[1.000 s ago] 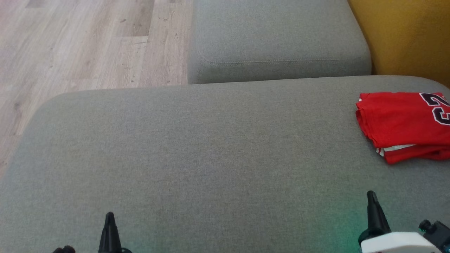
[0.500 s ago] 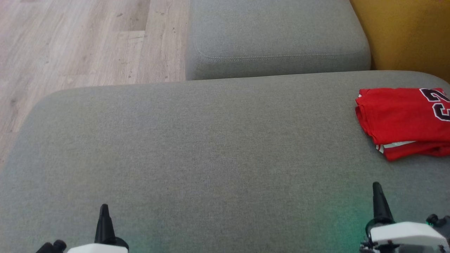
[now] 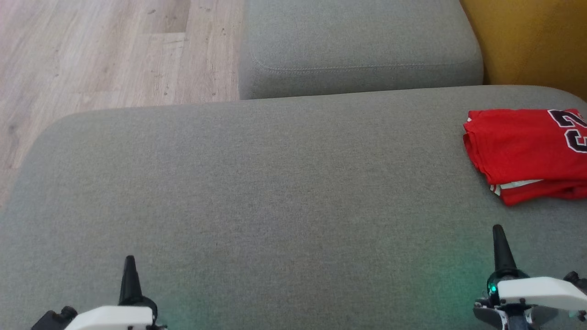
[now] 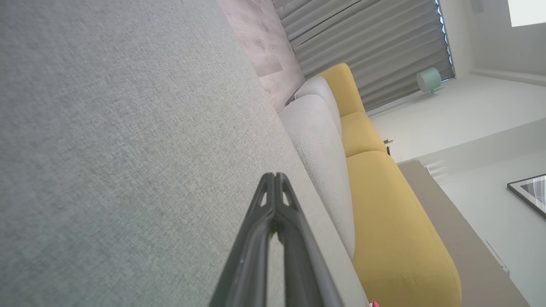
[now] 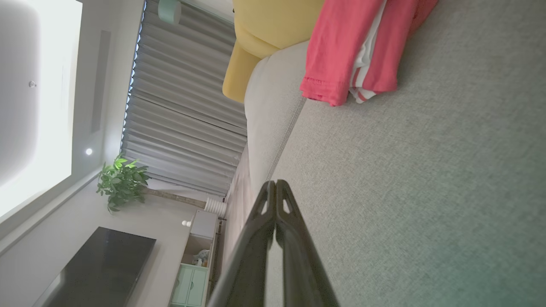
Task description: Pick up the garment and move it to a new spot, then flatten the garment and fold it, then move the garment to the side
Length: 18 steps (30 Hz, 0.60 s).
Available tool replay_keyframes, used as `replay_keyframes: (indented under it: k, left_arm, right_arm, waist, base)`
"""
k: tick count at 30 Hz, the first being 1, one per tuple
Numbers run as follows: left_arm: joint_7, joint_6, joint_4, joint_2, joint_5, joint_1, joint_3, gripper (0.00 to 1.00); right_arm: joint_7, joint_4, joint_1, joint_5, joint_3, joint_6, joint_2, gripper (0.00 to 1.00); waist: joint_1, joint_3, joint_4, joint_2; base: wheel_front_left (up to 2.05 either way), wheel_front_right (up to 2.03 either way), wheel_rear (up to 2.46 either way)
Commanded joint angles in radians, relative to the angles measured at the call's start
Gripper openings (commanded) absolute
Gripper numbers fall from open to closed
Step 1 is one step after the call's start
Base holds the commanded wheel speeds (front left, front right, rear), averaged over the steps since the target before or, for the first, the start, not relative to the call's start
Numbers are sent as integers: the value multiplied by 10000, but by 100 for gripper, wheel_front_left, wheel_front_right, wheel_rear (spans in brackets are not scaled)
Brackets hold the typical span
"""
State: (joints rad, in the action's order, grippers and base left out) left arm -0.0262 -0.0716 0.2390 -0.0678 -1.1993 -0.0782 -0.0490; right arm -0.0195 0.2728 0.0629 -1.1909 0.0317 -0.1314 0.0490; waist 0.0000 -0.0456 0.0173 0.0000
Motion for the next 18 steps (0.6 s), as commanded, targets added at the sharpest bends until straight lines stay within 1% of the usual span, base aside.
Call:
replay_keyframes:
  k: [1,18]
  left_arm:
    - [52,-70,-252,-124,-272,598,365,0]
    - [550,-319,-110,-110,-2250,1188,790,0]
  right_arm:
    - [63,-310,-582,-304,-92,5,215,0]
    - [559,-303,-1108,-2269,209,6,216,0]
  waist:
    - [0,16,-7,0]
    - [0,242,-86,0]
  base:
    - [0,0,0]
    - [0,0,0]
